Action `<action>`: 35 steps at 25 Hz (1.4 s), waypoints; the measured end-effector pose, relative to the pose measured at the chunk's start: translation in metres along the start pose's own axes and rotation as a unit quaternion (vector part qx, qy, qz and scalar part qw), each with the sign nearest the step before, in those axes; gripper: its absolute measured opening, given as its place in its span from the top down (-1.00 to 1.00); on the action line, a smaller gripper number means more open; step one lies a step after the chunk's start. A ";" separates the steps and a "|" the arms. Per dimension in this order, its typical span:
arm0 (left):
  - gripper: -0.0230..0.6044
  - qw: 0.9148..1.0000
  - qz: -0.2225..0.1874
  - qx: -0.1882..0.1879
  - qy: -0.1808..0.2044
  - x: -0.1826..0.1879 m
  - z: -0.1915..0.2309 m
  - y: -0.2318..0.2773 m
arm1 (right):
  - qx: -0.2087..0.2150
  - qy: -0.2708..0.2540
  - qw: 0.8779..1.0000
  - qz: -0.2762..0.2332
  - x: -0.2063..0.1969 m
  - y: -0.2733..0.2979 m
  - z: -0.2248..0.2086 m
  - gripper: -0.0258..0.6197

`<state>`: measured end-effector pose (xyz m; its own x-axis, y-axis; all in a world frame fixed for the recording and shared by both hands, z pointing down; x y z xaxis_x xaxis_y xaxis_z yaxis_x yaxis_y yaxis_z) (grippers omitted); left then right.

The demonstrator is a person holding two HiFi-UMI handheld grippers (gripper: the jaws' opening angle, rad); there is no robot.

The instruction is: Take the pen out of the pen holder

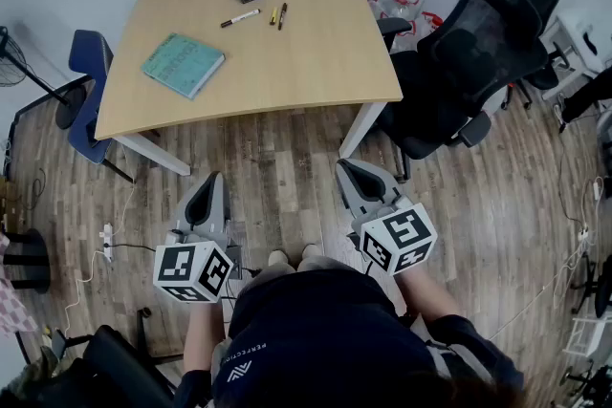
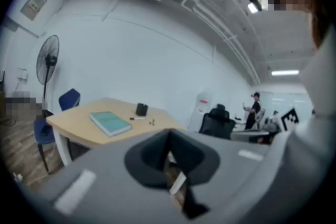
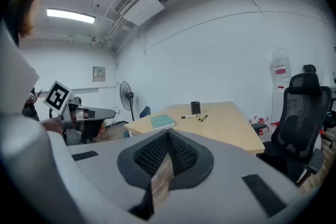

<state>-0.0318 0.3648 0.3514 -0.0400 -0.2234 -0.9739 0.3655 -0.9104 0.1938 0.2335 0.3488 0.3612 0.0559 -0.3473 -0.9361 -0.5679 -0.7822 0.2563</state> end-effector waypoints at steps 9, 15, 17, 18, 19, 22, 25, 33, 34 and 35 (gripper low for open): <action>0.91 1.000 0.007 0.013 0.009 -0.004 -0.012 0.010 | 0.005 -0.004 1.000 -0.002 0.000 0.002 -0.014 0.92; 0.91 1.000 0.009 -0.003 -0.027 -0.014 -0.028 0.016 | 0.022 0.000 1.000 0.007 -0.005 0.002 -0.023 0.92; 0.91 1.000 0.011 -0.002 -0.027 -0.016 -0.034 0.017 | 0.030 -0.001 0.999 0.011 -0.006 0.000 -0.026 0.92; 0.91 1.000 0.010 -0.002 -0.030 -0.016 -0.037 0.017 | 0.035 -0.001 0.999 0.013 -0.007 0.001 -0.028 0.92; 0.91 0.999 0.011 0.000 -0.032 -0.017 -0.039 0.016 | 0.040 -0.001 0.999 0.017 -0.007 0.001 -0.029 0.92; 0.91 0.999 0.017 0.008 -0.036 -0.020 -0.041 0.011 | 0.052 -0.005 0.998 0.029 -0.011 0.007 -0.029 0.92; 0.91 0.999 0.023 0.019 -0.045 -0.024 -0.036 0.006 | 0.061 -0.003 0.998 0.035 -0.014 0.012 -0.026 0.92; 0.91 0.998 0.031 0.034 -0.039 -0.025 -0.016 0.016 | 0.053 0.001 0.998 0.036 -0.008 0.025 -0.032 0.92; 0.91 0.998 0.031 0.032 -0.038 -0.024 -0.013 0.020 | 0.049 0.001 0.998 0.035 -0.007 0.027 -0.034 0.92; 0.91 0.998 0.031 0.029 -0.036 -0.024 -0.010 0.025 | 0.045 0.002 0.998 0.033 -0.005 0.029 -0.036 0.92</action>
<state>-0.0126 0.3510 0.3782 -0.0864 -0.3024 -0.9492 0.3143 -0.9124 0.2621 0.2458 0.3091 0.3824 0.0195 -0.3995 -0.9165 -0.6424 -0.7075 0.2947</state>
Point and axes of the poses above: the fingertips, and each gripper's own axes: y forward along the fingers, z to its left, x out of its top, the point moved 7 cm from there along -y, backward along the fingers, and after that the axes turned 7 degrees about y, right-handed, at the moved point
